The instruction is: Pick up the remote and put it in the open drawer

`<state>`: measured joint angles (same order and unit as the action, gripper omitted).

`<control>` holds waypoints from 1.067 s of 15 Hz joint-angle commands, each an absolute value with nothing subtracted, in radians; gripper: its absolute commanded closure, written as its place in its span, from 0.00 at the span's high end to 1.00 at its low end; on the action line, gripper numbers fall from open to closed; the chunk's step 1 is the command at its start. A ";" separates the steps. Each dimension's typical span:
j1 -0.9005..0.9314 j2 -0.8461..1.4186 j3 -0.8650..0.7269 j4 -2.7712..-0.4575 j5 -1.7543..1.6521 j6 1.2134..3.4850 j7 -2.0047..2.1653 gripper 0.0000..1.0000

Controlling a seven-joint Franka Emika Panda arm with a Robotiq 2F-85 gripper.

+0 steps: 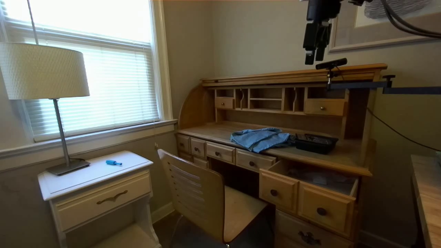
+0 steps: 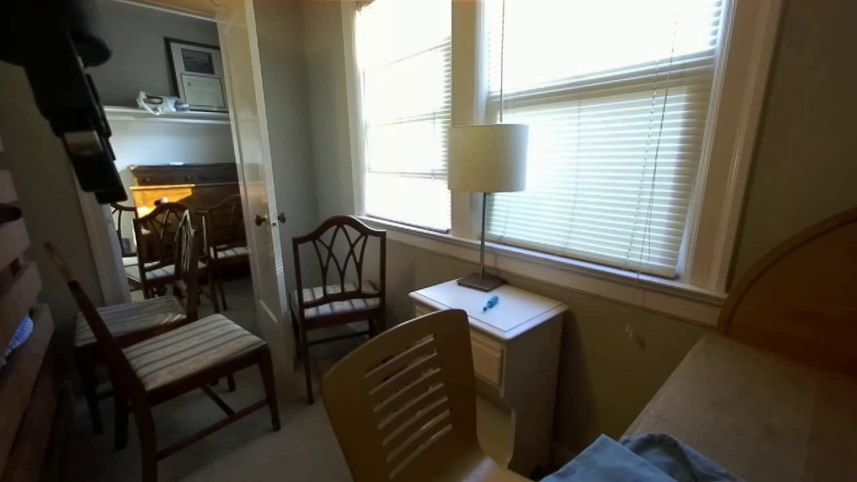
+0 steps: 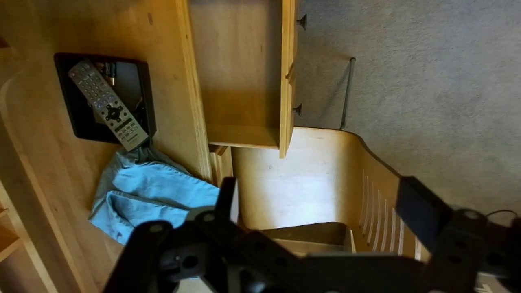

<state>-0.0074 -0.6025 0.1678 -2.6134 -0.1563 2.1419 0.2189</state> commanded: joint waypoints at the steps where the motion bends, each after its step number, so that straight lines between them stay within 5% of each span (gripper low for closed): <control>1: 0.001 -0.602 0.161 -2.611 -0.161 2.138 0.223 1.00; 10: -0.244 -0.375 0.212 -2.658 -0.545 2.541 0.489 1.00; 16: -0.377 -0.169 0.158 -2.555 -0.813 2.515 0.871 1.00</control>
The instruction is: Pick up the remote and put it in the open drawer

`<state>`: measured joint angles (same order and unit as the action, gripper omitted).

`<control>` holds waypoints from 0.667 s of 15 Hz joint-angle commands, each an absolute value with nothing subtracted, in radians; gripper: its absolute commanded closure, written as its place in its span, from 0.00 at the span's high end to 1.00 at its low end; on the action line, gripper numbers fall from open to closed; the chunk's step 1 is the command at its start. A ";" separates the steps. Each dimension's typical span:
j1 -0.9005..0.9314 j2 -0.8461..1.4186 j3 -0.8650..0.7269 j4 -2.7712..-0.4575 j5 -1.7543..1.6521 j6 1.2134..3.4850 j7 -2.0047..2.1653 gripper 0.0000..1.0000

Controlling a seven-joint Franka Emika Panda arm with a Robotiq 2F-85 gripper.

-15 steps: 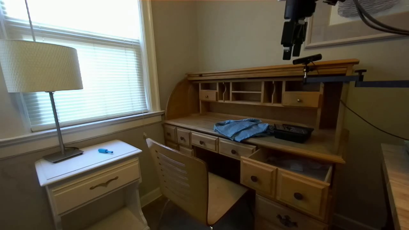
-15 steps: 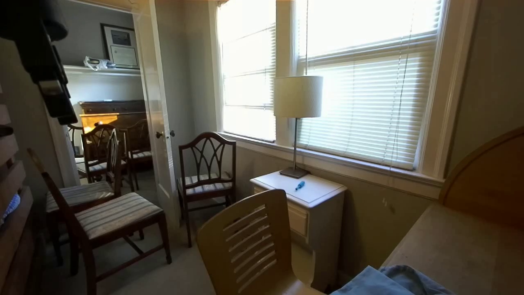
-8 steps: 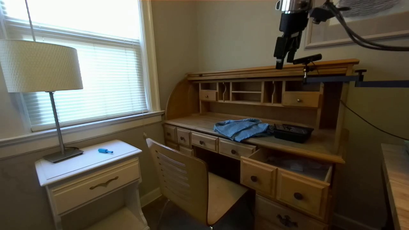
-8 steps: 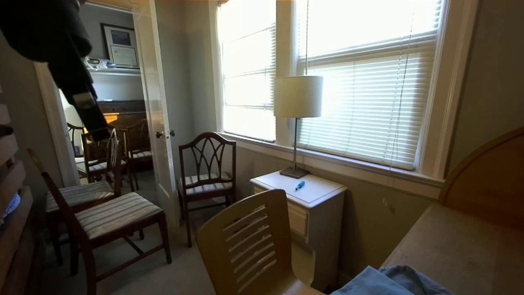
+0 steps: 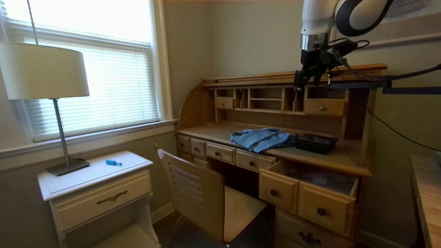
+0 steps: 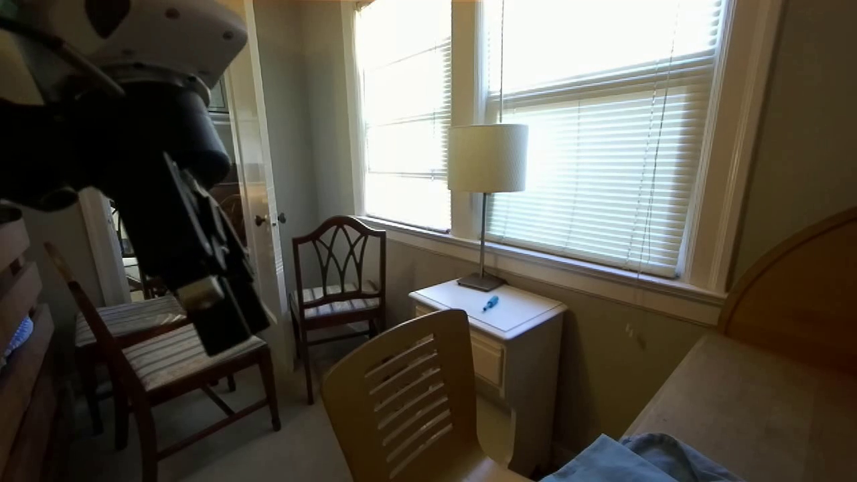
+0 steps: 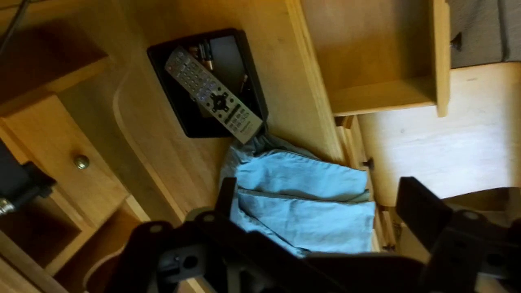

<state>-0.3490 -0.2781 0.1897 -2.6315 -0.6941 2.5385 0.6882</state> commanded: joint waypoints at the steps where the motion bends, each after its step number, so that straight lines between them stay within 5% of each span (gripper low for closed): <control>1: -0.372 -0.139 0.131 -2.531 -0.848 2.502 0.935 1.00; 10: -0.264 -0.052 0.006 -2.460 -0.833 2.398 1.117 1.00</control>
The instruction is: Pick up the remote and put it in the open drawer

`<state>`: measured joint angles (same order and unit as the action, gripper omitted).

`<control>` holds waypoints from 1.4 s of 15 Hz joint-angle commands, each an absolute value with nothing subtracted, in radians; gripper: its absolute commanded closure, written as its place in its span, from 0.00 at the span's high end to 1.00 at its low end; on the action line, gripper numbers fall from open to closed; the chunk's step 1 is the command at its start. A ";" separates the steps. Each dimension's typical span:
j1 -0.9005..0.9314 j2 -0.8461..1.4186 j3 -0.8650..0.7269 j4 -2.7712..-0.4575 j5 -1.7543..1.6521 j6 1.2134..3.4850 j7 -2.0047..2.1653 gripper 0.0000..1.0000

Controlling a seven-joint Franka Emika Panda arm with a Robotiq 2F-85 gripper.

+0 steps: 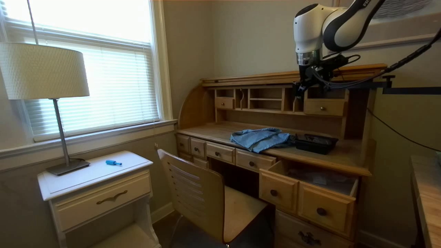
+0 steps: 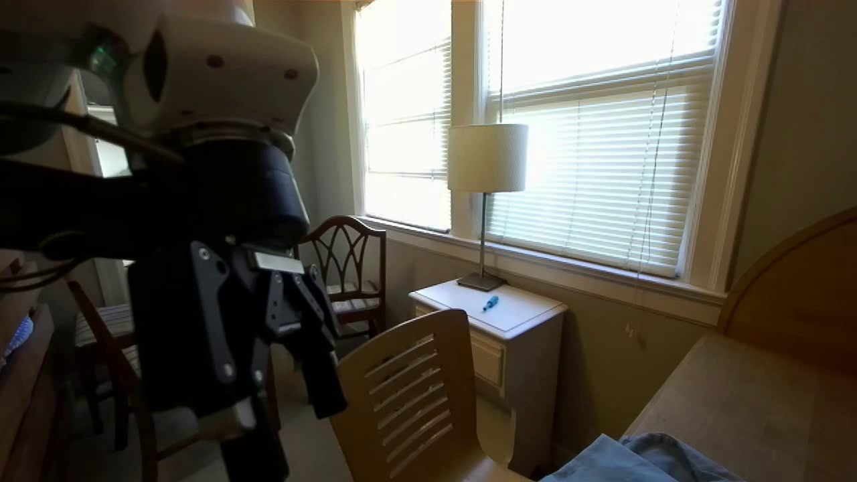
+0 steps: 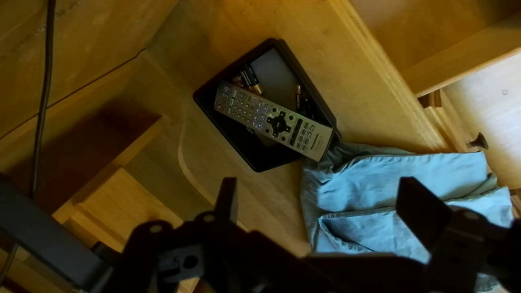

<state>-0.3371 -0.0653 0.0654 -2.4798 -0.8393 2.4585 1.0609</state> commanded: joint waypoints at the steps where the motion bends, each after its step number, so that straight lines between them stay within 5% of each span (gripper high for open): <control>1: -0.254 -0.030 0.008 -2.436 -0.837 2.347 1.213 1.00; 21: -0.135 0.509 -0.245 -1.972 -0.462 2.242 1.871 1.00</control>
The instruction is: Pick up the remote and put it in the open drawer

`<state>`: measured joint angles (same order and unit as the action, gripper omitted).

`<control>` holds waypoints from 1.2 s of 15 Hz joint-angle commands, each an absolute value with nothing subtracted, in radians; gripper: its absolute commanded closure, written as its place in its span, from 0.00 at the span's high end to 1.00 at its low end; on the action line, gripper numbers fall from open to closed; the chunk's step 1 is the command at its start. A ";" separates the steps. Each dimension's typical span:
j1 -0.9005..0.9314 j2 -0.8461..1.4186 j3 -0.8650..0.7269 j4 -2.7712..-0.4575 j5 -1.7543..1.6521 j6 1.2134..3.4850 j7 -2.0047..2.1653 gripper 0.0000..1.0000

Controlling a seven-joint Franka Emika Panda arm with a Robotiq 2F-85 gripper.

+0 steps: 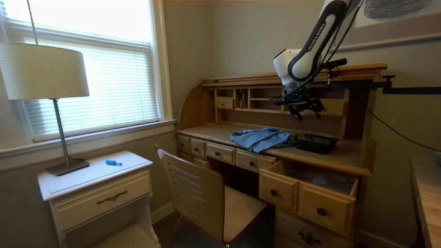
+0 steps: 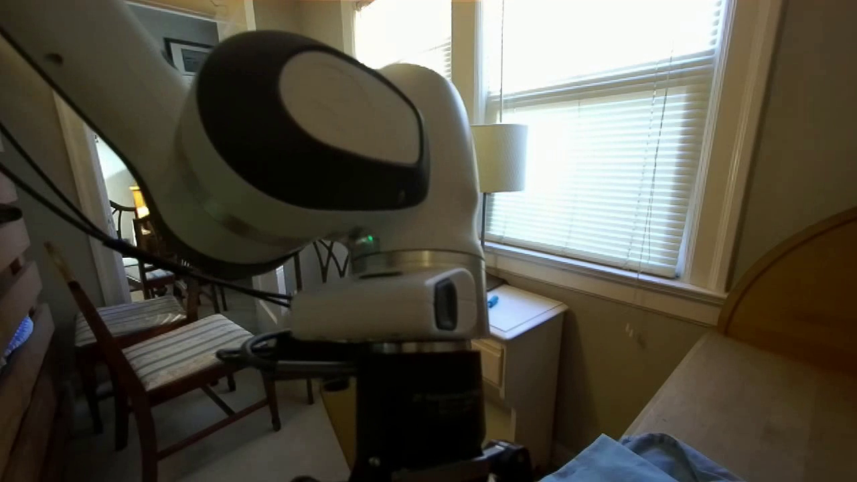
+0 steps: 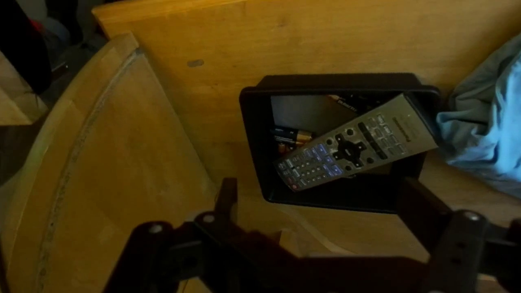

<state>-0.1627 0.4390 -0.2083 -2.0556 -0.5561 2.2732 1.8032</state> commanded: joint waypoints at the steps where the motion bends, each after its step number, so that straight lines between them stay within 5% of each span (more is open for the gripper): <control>1: -0.131 0.530 -0.255 -1.952 -0.430 2.241 1.896 1.00; 18: -0.097 0.714 -0.382 -1.839 -0.348 2.337 2.114 1.00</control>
<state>-0.1191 0.6451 -0.3446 -1.8852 -0.3215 2.2732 2.0608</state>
